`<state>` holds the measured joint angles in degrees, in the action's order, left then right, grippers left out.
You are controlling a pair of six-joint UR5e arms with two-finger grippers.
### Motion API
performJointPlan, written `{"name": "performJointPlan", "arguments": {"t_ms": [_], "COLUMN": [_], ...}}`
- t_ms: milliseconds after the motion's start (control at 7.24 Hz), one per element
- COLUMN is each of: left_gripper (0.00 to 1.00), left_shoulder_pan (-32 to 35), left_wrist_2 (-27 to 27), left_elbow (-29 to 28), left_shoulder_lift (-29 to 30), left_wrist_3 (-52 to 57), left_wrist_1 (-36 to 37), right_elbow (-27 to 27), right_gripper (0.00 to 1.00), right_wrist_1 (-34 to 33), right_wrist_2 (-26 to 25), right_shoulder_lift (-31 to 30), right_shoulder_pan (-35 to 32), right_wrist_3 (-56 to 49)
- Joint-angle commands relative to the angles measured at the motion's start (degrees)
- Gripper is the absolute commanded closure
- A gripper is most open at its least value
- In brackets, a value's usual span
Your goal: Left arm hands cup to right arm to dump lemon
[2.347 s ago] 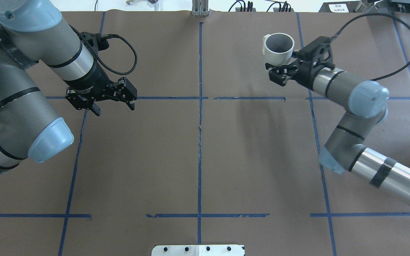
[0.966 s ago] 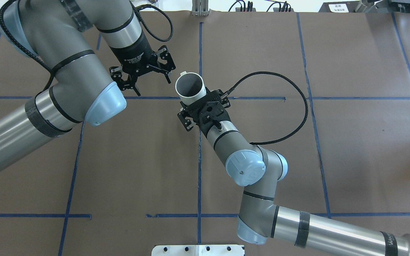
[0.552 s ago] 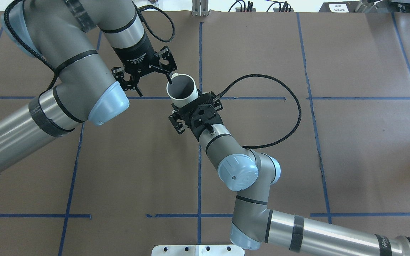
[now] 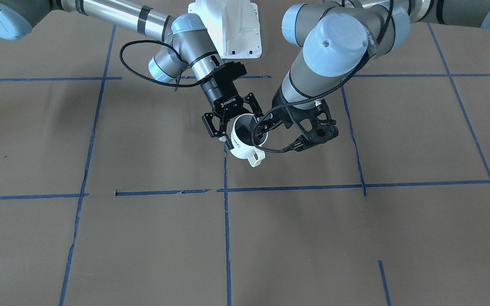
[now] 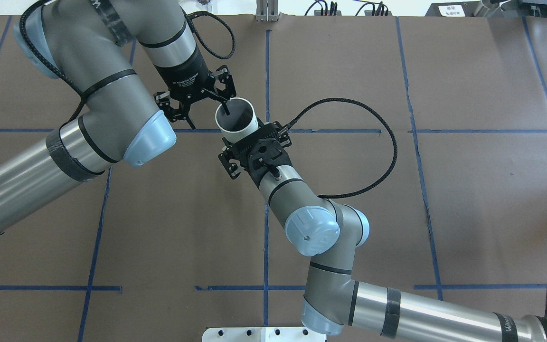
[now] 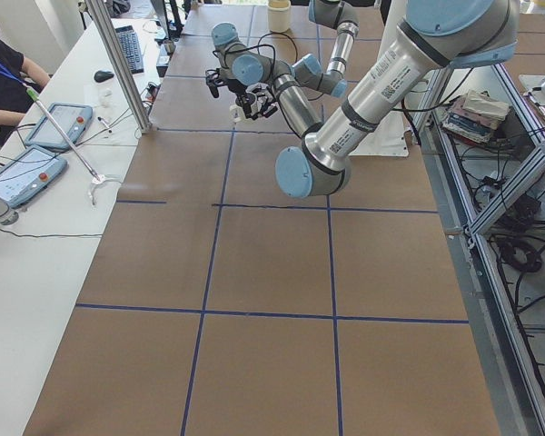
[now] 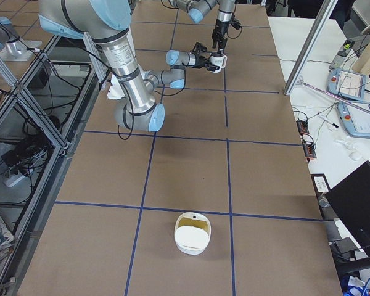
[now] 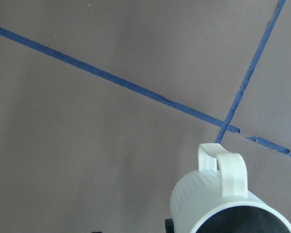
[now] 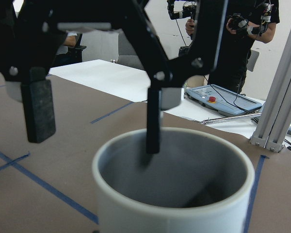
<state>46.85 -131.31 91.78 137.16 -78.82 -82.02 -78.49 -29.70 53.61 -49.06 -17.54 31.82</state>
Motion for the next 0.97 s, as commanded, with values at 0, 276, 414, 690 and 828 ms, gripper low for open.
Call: {"name": "performJointPlan", "arguments": {"t_ms": [0,276,414,690,828], "left_gripper": [0.30,0.40,0.44,0.48,0.49], "left_shoulder_pan": [0.0,-0.4,-0.6,-1.7,-1.8], "left_wrist_2": [-0.1,-0.1,-0.1,0.0,0.0], "left_elbow": [0.1,0.3,0.3,0.4,0.3], "left_shoulder_lift": [0.1,0.1,0.1,0.1,0.1], "left_wrist_3": [-0.2,-0.2,0.0,0.1,0.0], "left_wrist_1": [-0.2,-0.2,-0.5,-0.6,-1.2], "right_elbow": [0.0,0.0,0.0,0.0,0.0], "right_gripper": [0.48,0.48,0.48,0.48,0.48], "right_wrist_1": [0.0,0.0,0.0,0.0,0.0], "right_wrist_2": [0.0,0.0,0.0,0.0,0.0], "right_shoulder_lift": [0.1,0.1,0.1,0.1,0.1], "right_shoulder_pan": [0.1,0.1,0.1,0.1,0.1], "right_wrist_3": [0.0,0.0,0.0,0.0,0.0]}}
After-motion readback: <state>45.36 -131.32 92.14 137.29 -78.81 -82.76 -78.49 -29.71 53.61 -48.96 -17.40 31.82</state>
